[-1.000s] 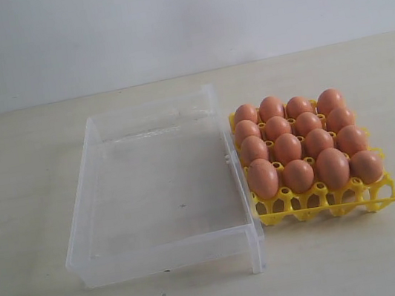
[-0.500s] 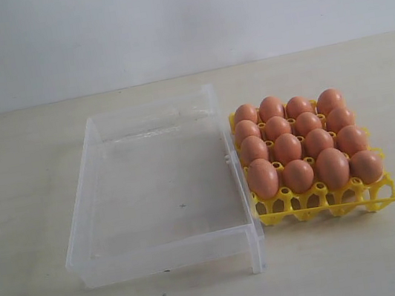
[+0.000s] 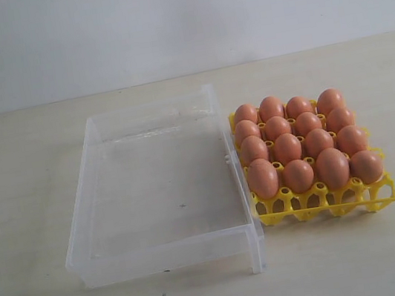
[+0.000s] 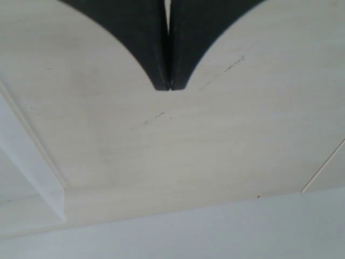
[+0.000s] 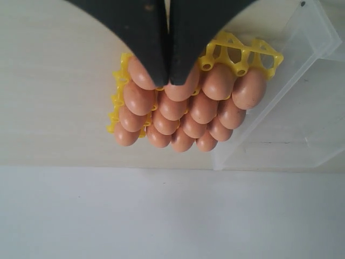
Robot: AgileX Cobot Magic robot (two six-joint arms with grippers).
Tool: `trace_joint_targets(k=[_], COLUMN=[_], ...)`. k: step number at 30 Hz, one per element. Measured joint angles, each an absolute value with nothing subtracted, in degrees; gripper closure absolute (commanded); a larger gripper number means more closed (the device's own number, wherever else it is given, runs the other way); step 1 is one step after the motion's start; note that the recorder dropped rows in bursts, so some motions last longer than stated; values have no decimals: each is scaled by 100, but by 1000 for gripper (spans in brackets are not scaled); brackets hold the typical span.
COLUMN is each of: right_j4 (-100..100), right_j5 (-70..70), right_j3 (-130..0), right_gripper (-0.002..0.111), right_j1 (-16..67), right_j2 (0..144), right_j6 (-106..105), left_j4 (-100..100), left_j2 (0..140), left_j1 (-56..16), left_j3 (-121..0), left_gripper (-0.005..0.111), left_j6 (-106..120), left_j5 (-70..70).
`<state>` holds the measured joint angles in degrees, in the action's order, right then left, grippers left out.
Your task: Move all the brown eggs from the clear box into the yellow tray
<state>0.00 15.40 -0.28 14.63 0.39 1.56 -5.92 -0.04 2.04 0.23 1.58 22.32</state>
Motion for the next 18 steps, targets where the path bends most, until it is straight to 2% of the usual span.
trace_joint_targets(k=[18], right_j4=[0], right_j5=[1540], right_j3=[-28], right_gripper=[108], right_j1=[1152], right_j2=[39], right_j6=[156], left_j4=[-592], left_j2=[-4], left_j1=[204], left_j3=[23], left_gripper=[107], left_j6=[158], left_j5=[2232])
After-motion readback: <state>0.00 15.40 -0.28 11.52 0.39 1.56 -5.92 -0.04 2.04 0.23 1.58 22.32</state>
